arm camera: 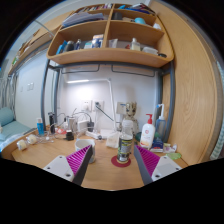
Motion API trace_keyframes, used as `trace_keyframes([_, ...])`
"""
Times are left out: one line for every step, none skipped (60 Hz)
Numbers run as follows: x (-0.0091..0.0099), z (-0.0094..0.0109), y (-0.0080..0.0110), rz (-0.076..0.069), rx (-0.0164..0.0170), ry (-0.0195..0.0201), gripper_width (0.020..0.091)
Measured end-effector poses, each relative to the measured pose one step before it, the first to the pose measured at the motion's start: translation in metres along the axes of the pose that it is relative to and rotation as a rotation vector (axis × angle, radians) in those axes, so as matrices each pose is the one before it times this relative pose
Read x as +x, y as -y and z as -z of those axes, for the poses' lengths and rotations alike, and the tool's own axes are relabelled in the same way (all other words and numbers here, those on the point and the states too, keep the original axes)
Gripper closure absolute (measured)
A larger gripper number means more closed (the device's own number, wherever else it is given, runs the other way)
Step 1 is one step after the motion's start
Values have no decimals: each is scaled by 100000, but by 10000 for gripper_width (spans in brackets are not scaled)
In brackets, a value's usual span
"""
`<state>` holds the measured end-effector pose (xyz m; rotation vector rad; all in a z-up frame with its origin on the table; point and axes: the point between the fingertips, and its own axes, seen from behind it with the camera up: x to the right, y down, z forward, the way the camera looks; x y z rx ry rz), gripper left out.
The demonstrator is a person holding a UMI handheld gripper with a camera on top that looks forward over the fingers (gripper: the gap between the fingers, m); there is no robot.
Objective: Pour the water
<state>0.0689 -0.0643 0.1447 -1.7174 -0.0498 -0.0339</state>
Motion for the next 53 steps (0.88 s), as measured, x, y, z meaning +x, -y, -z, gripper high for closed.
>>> trace_keyframes([-181,605,139,184,444,-87,253])
trace_keyframes([-219,595,85,-29,436,-96,252])
trace_keyframes([-204,604,111,-206,368,-18,253])
trace_keyframes([-189,568,108,-419,244,26,255])
trace_keyframes([-156,555,107,-512,190,-75,254])
trace_keyframes([-242,617,228,-650,142,-158,255])
trace_keyframes([-191,550,89,-710,414,-124,255])
trace_keyframes([-197,508,146,-713,361,39,255])
trace_keyframes([-206,475,70,-680,195,156,256])
trace_keyframes([-203,457,70,-674,13,232,256])
trace_keyframes([-176,433,21,-717,-47,185,258])
trace_keyframes([-158,431,39,-811,12,181,258])
trace_keyframes([-106,422,78,-928,216,43,259])
trace_keyframes([-33,420,136,-950,523,-127,257])
trace_keyframes([-9,384,263,-900,758,-329,257])
trace_keyframes([-16,421,151,-472,981,-447,256])
trace_keyframes([-23,365,198,-332,920,-397,257])
trace_keyframes([-20,334,136,-131,750,-368,256])
trace_keyframes([-5,318,92,29,474,-383,255])
trace_keyframes([-15,323,64,178,293,-361,257])
trace_keyframes([-50,296,61,258,227,-308,256])
trace_keyframes([-52,251,54,289,285,-174,259])
trace_keyframes([-84,246,53,280,304,37,262])
trace_keyframes([-150,248,61,200,256,155,265])
trace_keyframes([-73,79,138,33,111,282,266])
trace_keyframes([-121,265,-84,-173,-110,488,266])
trace_keyframes([-108,171,-36,-139,-54,407,265])
trace_keyframes([-79,157,-26,-67,36,305,263])
trace_keyframes([-51,153,-45,45,32,170,262])
trace_keyframes([8,132,-59,204,20,-42,262])
trace_keyframes([23,151,-79,243,-88,-166,263])
trace_keyframes([29,90,-101,192,-165,-167,261])
trace_keyframes([38,71,-131,197,-276,-90,263])
trace_keyframes([-23,19,-148,276,-280,-150,262])
trace_keyframes([61,0,-139,287,-348,-71,261])
trace_keyframes([42,-7,-145,275,-340,20,261])
trace_keyframes([13,5,-132,178,-392,138,260])
trace_keyframes([23,-21,-134,83,-399,124,262])
trace_keyframes([-46,-104,-146,-110,-266,273,263])
trace_keyframes([-15,-63,-72,-186,-235,192,262])
trace_keyframes([-9,-81,-64,-137,-27,122,259])
trace_keyframes([-5,-75,-40,-103,59,94,260])
trace_keyframes([0,-82,-40,-185,-58,67,260])
trace_keyframes([-31,-104,-73,-261,-187,117,260])
trace_keyframes([-38,-126,-98,-211,-263,205,259])
trace_keyframes([-41,-123,-114,-122,-368,178,262])
trace_keyframes([52,-184,-119,-49,-376,76,261])
trace_keyframes([65,-127,-170,-129,-508,-104,263])
trace_keyframes([91,-132,-161,-202,-553,-168,261])
trace_keyframes([92,-178,-150,-25,-462,-191,262])
trace_keyframes([107,-176,-137,270,-319,-213,262])
trace_keyframes([114,-170,-117,327,-279,-241,260])
trace_keyframes([93,-174,-129,129,-343,-178,261])
